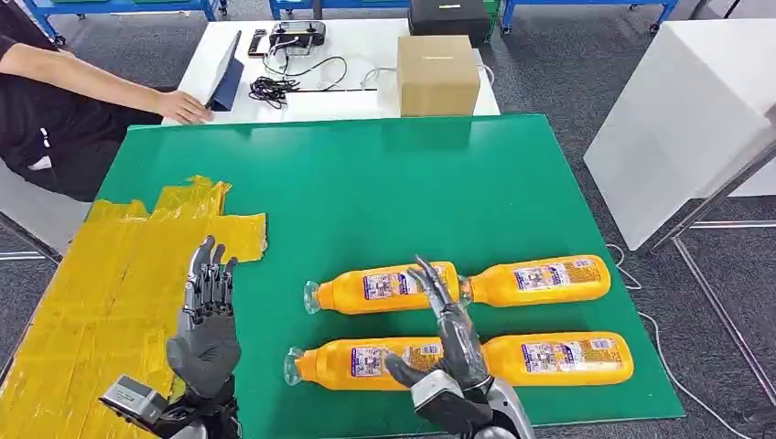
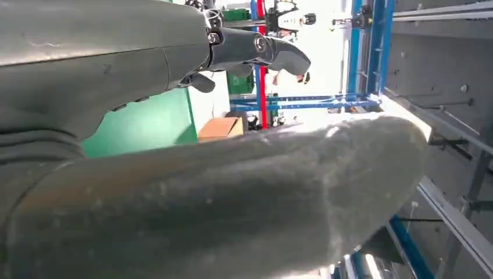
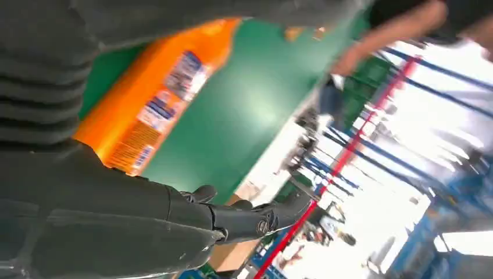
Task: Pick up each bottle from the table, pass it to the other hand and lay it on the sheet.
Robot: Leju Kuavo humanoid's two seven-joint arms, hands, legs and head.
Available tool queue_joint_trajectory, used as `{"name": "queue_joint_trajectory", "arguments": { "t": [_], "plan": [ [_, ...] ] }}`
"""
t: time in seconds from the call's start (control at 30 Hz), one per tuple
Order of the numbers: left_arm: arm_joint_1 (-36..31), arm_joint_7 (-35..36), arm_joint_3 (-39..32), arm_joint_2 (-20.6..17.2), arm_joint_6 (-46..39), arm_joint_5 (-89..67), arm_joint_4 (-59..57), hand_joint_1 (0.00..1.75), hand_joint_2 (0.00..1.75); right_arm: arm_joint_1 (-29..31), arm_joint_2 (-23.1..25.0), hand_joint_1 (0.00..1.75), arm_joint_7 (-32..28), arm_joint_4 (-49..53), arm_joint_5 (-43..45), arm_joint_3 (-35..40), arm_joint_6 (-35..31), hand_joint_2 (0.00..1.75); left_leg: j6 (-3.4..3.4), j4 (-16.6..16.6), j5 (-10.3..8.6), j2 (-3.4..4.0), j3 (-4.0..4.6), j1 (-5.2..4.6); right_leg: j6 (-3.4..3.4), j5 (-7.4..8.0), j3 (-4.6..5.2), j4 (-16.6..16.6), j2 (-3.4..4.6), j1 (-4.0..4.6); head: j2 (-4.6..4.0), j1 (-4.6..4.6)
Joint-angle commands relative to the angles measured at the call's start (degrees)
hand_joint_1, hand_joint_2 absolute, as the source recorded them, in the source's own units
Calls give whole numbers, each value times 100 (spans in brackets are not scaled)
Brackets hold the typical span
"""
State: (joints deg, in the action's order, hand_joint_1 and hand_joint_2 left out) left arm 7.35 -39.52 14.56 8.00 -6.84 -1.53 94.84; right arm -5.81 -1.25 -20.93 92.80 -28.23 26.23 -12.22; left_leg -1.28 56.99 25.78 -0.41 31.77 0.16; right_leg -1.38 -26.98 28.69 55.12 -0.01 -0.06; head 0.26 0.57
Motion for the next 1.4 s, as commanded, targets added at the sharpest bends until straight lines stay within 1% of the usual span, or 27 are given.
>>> {"name": "queue_joint_trajectory", "arguments": {
  "t": [0.03,0.27,0.37,0.57,0.6,0.63,0.67,0.87,1.3,1.4],
  "plan": [
    [-114,34,-304,10,95,58,-356,0,0,478,-722,0,771,-619,-738,844,239,175,3,-8,0,11,-14,2,-1,4,-12,-11,9,2,0,0],
    [-109,77,-399,35,136,80,-367,0,0,594,-936,0,1067,-657,-1031,1137,423,175,5,-8,2,13,-16,4,-2,4,-16,-14,9,4,0,0],
    [-55,96,-464,49,137,75,-304,0,0,549,-1081,0,1369,-463,-1312,1234,389,175,3,-6,1,7,-12,1,-2,2,-10,-9,6,1,0,0],
    [-55,96,-464,49,137,75,-304,0,0,549,-1081,0,1369,-463,-1312,1234,389,175,3,-5,2,7,-11,1,-2,1,-10,-9,5,1,0,0],
    [-48,101,-479,52,135,75,-297,0,0,544,-1098,0,1441,-439,-1373,1237,380,175,3,-6,2,7,-12,2,-2,2,-11,-9,6,1,0,0],
    [-33,112,-488,46,135,73,-280,0,0,527,-1125,0,1537,-386,-1483,1249,357,175,4,-6,3,8,-13,2,-2,2,-12,-10,6,2,0,0],
    [56,194,-663,114,121,55,-148,0,0,483,-1391,0,2345,-232,-2093,1268,596,175,3,-4,2,6,-9,1,-3,1,-9,-8,3,0,0,0],
    [31,221,-677,122,145,53,-155,0,0,650,-1396,0,2457,-498,-2109,1321,733,175,3,-3,2,11,-9,1,-2,3,-7,-7,9,1,0,0],
    [29,221,-679,126,142,53,-162,0,0,657,-1393,0,2466,-499,-2100,1334,754,175,3,-3,1,7,-7,0,-2,2,-6,-5,5,0,0,0],
    [-17,238,-660,117,196,78,-205,0,0,844,-1394,0,2507,-813,-1786,1420,1118,175,4,-4,1,9,-11,3,-3,4,-11,-10,6,3,0,0]
  ]
}}
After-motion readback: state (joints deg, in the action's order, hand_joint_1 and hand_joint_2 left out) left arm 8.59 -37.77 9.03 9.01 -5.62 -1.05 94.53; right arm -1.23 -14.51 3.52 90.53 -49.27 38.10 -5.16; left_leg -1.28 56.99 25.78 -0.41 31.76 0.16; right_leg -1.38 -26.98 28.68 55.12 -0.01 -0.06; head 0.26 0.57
